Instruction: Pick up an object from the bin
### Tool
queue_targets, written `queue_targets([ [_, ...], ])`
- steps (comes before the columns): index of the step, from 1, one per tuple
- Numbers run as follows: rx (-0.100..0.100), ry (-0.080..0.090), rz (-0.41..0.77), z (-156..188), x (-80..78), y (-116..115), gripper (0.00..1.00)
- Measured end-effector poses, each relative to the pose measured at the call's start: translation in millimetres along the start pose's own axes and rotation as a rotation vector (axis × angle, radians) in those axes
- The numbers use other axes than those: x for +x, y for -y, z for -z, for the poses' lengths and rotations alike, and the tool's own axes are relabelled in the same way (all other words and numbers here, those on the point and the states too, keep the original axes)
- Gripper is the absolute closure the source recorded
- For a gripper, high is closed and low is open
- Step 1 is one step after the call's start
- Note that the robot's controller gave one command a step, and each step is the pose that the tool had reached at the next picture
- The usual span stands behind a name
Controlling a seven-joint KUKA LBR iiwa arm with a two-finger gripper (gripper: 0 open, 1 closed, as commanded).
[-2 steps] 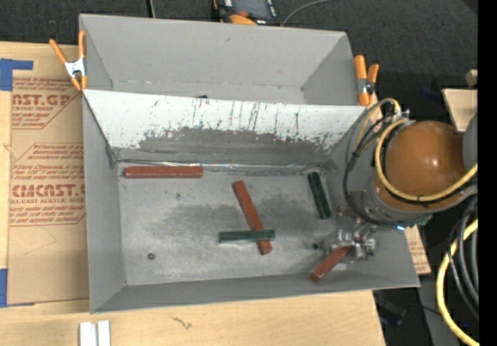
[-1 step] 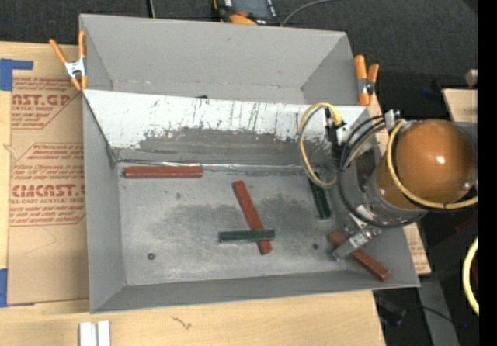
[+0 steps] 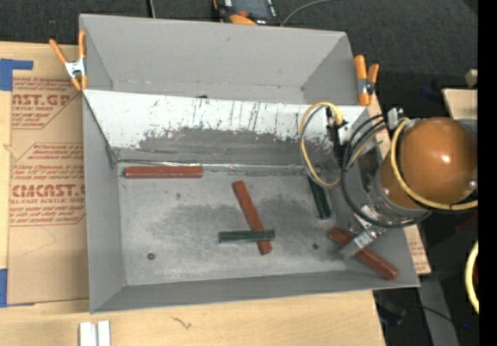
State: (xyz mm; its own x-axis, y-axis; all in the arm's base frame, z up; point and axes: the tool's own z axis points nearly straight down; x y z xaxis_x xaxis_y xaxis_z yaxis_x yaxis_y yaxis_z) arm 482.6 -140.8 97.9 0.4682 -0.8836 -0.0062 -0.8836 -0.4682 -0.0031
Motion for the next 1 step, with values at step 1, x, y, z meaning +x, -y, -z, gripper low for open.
queue_targets([
  [1,0.002,0.006,0.132,-5.6,24.5,44.4,1.00],
])
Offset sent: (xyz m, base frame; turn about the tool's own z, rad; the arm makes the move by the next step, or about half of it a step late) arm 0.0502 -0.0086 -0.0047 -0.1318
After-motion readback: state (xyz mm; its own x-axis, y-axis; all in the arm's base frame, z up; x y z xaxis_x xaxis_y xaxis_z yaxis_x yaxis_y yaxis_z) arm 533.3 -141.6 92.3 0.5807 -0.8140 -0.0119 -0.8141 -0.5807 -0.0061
